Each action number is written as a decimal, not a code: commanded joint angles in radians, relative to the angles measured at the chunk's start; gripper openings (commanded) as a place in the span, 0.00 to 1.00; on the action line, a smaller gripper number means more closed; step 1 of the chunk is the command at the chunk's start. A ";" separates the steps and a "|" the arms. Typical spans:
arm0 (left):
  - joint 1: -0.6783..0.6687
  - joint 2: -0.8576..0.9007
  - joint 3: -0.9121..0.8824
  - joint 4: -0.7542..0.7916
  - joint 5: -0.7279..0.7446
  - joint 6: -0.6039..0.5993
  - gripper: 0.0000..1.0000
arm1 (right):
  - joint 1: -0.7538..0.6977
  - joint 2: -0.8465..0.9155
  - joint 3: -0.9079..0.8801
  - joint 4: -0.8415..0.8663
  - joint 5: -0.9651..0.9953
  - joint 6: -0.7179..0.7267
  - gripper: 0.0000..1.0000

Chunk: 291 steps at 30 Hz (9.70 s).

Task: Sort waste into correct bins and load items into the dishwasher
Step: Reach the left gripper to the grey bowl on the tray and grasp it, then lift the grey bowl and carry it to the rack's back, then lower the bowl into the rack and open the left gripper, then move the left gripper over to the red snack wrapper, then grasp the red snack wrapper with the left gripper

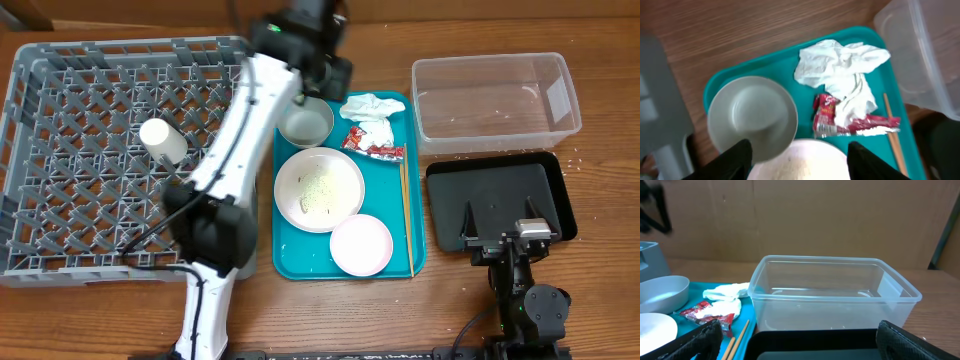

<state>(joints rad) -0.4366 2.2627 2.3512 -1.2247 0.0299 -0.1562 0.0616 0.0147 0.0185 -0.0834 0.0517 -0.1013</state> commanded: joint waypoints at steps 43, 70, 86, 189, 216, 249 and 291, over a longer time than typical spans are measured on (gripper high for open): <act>-0.031 0.101 0.417 -0.216 -0.261 -0.137 0.04 | 0.006 -0.011 -0.011 0.003 -0.002 0.000 1.00; 0.869 0.270 0.383 -0.106 1.205 -0.009 0.04 | 0.006 -0.012 -0.011 0.003 -0.002 0.000 1.00; 0.894 0.393 0.383 -0.106 1.350 0.007 0.04 | 0.006 -0.011 -0.011 0.003 -0.002 0.000 1.00; 0.670 0.368 0.610 -0.381 -0.014 -0.008 0.04 | 0.006 -0.012 -0.011 0.003 -0.002 0.000 1.00; 0.678 0.121 0.514 -0.338 -0.078 -0.189 0.14 | 0.006 -0.012 -0.011 0.003 -0.002 0.000 1.00; -0.128 0.256 0.503 -0.446 -0.021 -0.129 0.65 | 0.006 -0.012 -0.011 0.003 -0.002 0.000 1.00; -0.212 0.367 0.291 -0.290 0.128 -1.233 0.61 | 0.006 -0.011 -0.011 0.003 -0.002 0.000 1.00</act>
<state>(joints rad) -0.6357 2.6064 2.6675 -1.5116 0.1535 -1.3106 0.0616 0.0147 0.0185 -0.0830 0.0517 -0.1017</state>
